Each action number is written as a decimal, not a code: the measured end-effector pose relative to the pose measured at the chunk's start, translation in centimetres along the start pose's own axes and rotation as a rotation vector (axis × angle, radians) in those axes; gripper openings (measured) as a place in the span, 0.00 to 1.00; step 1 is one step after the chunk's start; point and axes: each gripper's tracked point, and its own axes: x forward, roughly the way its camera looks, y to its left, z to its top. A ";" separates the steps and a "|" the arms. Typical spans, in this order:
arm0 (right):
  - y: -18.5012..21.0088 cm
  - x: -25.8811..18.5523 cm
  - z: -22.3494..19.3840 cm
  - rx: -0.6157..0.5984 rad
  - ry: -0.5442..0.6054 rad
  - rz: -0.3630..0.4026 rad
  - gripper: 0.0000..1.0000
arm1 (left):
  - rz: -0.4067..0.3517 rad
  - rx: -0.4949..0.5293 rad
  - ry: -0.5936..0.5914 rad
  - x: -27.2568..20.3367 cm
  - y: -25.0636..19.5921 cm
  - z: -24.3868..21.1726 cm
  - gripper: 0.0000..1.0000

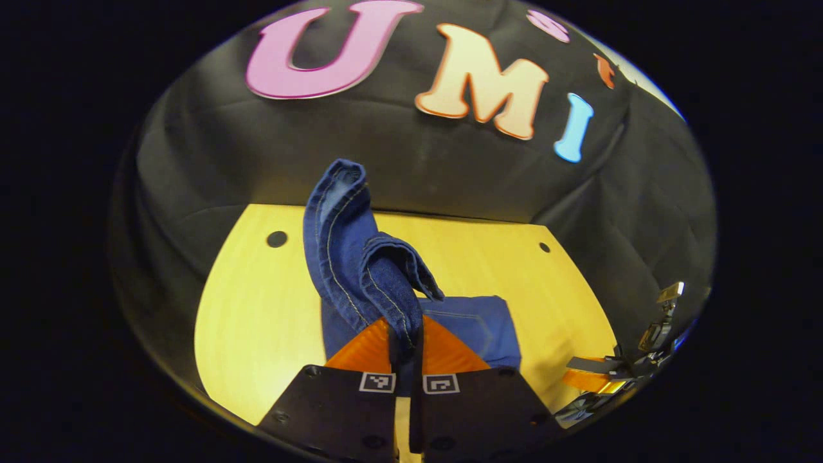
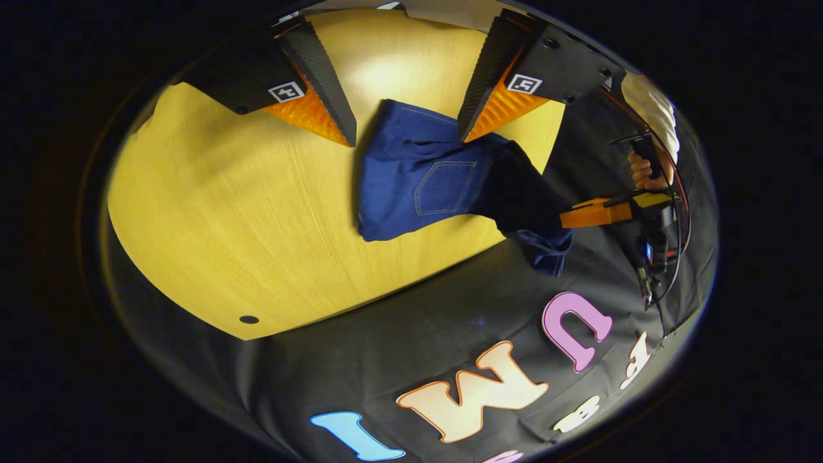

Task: Grasp the waist and the cuffs of the jeans and fold them to make the two legs overlap; first hold the waist and fold one-third of the jeans toward the cuffs, then hold the cuffs and fold the remaining one-third in the same direction to finish folding.

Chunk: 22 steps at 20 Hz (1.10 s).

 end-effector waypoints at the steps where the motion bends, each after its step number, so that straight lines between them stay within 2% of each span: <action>1: -0.5 -0.2 -0.1 -0.007 0.002 -0.001 0.98 | -0.005 0.027 0.015 0.7 -1.5 -0.9 0.01; 4: -1.9 -0.8 -0.6 -0.021 0.013 -0.004 0.98 | 0.011 0.124 0.118 3.4 -4.4 -5.7 0.01; 6: -2.6 -0.9 -0.7 -0.010 0.016 0.001 0.98 | 0.030 0.182 0.193 4.8 -4.9 -9.2 0.01; 8: -3.1 -1.1 -0.7 -0.005 0.017 0.001 0.98 | 0.082 0.248 0.248 6.0 -4.4 -11.8 0.01; 12: -4.0 -1.3 -1.0 0.006 0.025 -0.002 0.98 | 0.190 0.435 0.271 7.1 -4.3 -14.7 0.02; 14: -4.2 -1.3 -1.0 0.006 0.027 -0.003 0.98 | 0.219 0.540 0.289 7.4 -4.7 -15.9 0.09; 16: -4.2 -1.3 -0.8 0.005 0.028 -0.007 0.98 | 0.188 0.586 0.308 7.7 -6.1 -17.6 0.30; 17: -4.3 -1.3 -0.8 0.005 0.027 -0.011 0.98 | 0.170 0.598 0.302 7.7 -7.0 -18.1 0.44; 20: -4.9 -1.4 -0.7 0.003 0.022 -0.028 0.98 | 0.166 0.594 0.242 6.6 -9.0 -17.8 0.95; 22: -4.9 -1.7 -0.9 0.005 0.018 -0.035 0.98 | 0.162 0.548 0.202 5.5 -10.2 -17.3 0.95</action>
